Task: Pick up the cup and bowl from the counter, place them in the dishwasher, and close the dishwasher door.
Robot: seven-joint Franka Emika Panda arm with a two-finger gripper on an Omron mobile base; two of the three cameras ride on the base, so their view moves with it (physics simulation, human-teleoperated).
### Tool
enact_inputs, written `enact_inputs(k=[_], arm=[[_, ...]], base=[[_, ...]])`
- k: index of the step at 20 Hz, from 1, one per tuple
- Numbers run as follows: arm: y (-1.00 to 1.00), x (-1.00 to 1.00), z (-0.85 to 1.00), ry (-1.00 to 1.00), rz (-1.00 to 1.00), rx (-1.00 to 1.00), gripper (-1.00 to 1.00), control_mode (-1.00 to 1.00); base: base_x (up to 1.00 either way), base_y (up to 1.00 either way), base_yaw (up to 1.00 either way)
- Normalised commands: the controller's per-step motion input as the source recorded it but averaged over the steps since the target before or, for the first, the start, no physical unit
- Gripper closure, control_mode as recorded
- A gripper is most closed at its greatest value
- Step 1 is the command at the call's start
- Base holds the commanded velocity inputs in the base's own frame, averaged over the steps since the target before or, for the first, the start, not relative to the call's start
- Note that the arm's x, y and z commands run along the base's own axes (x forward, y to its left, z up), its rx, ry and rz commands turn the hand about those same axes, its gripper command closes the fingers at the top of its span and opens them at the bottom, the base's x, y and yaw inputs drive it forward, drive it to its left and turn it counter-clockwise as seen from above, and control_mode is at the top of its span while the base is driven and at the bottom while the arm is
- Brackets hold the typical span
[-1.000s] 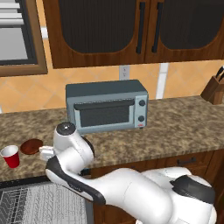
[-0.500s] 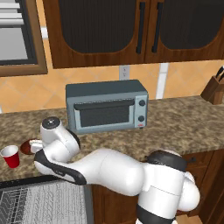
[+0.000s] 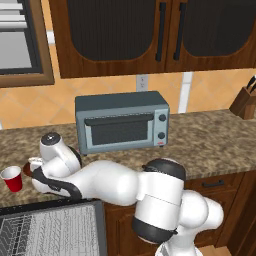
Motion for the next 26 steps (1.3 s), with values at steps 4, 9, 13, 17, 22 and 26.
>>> enact_inputs(k=[4,9,13,17,22,26], arm=[[0.18,0.33,-0.19,-0.01,0.00,0.00,-1.00,-1.00],[0.00,0.09,-0.03,-0.04,0.00,0.01,-1.00,-1.00],[0.00,0.06,-0.18,-0.02,0.00,0.10,-1.00,-1.00],[0.00,0.01,-0.34,0.00,0.00,0.19,-1.00,-1.00],[0.00,0.09,-0.23,0.00,0.00,0.09,-1.00,-1.00],[0.09,0.24,-0.04,0.01,0.00,0.00,-1.00,-1.00]], base=[[0.00,0.00,0.00],[0.00,0.00,0.00],[0.00,0.00,0.00],[0.00,0.00,0.00],[0.00,0.00,0.00],[0.00,0.00,0.00]])
